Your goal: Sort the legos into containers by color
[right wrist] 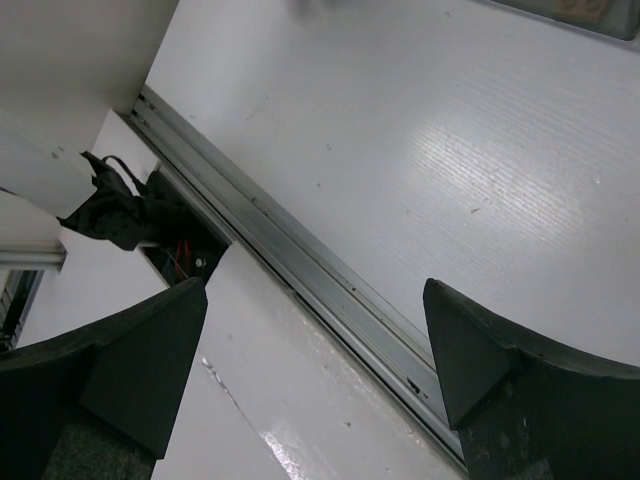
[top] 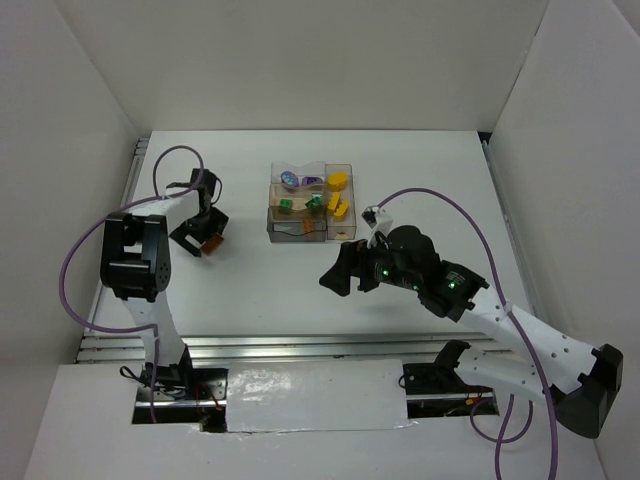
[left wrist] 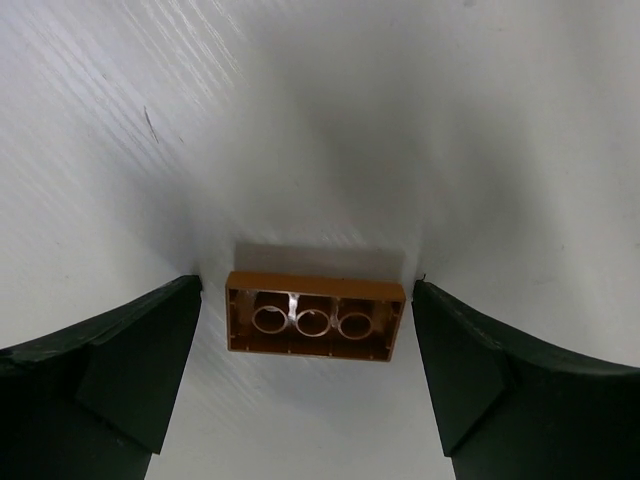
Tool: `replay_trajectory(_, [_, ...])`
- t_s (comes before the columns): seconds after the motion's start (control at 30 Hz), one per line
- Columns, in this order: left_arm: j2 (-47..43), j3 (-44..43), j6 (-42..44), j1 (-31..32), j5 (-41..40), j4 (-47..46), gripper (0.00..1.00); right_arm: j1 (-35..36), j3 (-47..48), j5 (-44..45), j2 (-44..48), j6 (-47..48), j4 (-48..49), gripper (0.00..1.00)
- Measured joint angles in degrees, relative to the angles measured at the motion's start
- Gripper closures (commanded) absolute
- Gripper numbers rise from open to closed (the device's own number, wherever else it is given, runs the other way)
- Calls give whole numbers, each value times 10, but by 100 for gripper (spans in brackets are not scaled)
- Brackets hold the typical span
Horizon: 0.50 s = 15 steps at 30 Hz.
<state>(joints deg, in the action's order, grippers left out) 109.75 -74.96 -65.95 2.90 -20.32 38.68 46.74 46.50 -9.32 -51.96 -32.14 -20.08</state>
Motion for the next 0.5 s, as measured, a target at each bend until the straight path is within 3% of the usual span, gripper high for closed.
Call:
replay_trajectory(0.1, [1, 3, 17, -7, 5, -9, 6, 0, 0, 0, 0, 0, 0, 4])
replay_trajectory(0.23, [0, 7, 31, -12, 6, -29, 32, 3, 0, 0, 0, -2, 0, 4])
replay_trajectory(0.37, [-9, 25, 43, -12, 5, -53, 30, 4, 1, 1, 0, -2, -1, 4])
replay_trajectory(0.5, [-23, 45, 46, -11, 5, -76, 18, 4, 3, 5, 0, -2, -3, 4])
